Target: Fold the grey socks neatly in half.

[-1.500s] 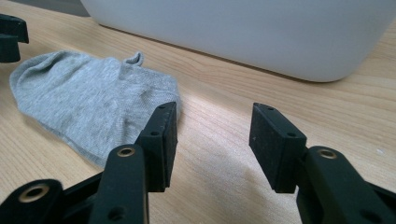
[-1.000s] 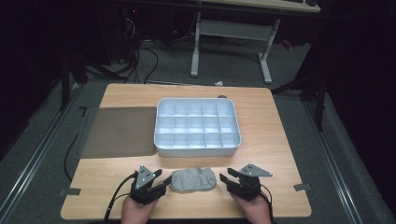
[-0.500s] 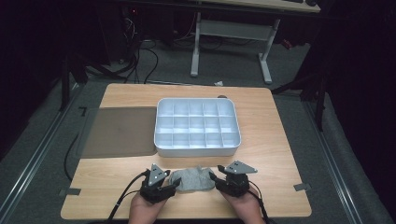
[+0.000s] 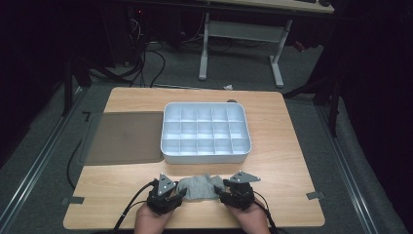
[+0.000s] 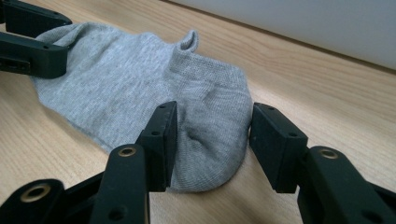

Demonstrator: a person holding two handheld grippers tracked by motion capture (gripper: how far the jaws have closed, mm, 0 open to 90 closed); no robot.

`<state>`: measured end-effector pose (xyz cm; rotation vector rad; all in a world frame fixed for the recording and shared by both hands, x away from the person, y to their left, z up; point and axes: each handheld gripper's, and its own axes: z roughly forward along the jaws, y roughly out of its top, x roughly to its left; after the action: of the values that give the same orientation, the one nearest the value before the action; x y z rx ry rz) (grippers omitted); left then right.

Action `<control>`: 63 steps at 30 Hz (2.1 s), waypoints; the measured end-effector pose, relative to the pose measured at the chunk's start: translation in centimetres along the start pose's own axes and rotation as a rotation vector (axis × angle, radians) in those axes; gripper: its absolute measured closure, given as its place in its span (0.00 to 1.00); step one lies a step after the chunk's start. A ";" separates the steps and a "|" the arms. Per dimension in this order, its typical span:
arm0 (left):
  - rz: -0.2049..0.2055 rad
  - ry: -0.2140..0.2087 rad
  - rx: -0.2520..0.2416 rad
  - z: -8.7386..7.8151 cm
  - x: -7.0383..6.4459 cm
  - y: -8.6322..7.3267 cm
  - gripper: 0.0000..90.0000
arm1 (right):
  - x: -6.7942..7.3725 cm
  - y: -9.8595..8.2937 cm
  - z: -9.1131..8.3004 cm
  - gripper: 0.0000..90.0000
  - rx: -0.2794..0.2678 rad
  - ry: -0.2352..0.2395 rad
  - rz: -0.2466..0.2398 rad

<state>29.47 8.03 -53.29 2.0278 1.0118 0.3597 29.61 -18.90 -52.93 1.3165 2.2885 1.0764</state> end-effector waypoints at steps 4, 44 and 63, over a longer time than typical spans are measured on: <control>0.002 0.014 0.009 -0.2 0.1 -0.2 0.68 | 0.3 -0.1 0.1 0.67 -0.001 -0.009 -0.036; 0.067 -0.033 0.025 2.3 -4.0 3.0 0.85 | 0.2 -0.4 -0.6 0.90 -0.008 0.078 -0.047; 0.151 0.025 0.066 4.7 -6.5 3.8 0.86 | -0.8 0.0 -2.5 0.90 -0.102 0.112 0.014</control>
<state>29.94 -0.81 -52.57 2.1707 0.8985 0.4370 28.57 -20.73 -51.29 1.2648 2.2725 1.2843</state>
